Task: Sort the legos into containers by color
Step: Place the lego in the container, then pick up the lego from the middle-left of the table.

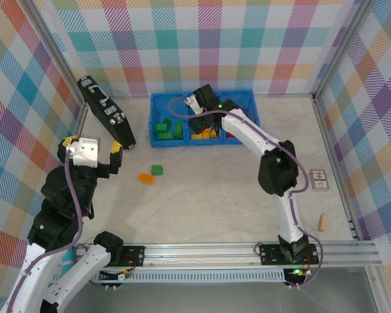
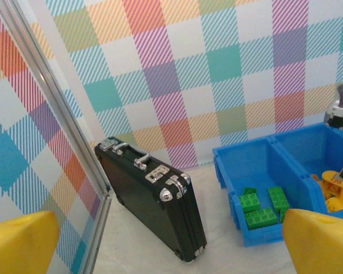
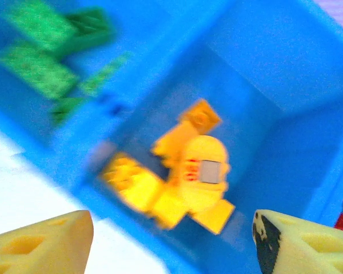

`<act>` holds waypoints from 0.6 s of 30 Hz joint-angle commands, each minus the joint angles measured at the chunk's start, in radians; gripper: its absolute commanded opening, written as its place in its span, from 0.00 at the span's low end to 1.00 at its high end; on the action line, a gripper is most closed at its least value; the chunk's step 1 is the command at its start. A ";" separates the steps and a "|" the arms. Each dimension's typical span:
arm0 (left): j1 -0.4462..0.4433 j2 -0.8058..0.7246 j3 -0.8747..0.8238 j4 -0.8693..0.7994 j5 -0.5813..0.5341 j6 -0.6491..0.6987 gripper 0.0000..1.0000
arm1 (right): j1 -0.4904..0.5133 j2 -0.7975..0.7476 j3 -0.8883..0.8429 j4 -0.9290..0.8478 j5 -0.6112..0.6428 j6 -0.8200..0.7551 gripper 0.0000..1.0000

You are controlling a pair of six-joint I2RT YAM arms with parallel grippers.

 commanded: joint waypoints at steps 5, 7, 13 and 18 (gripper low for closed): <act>-0.016 -0.037 0.040 0.000 0.017 0.010 1.00 | 0.221 -0.044 -0.080 0.094 -0.271 -0.254 0.74; -0.016 -0.037 0.043 -0.003 0.020 0.008 1.00 | 0.275 -0.008 -0.091 0.142 -0.296 -0.269 0.74; -0.016 -0.051 0.023 0.021 0.018 0.003 1.00 | 0.388 0.115 -0.059 0.295 -0.300 -0.278 0.75; -0.019 -0.062 0.017 0.030 0.023 -0.003 1.00 | 0.405 0.186 -0.003 0.324 -0.297 -0.255 0.76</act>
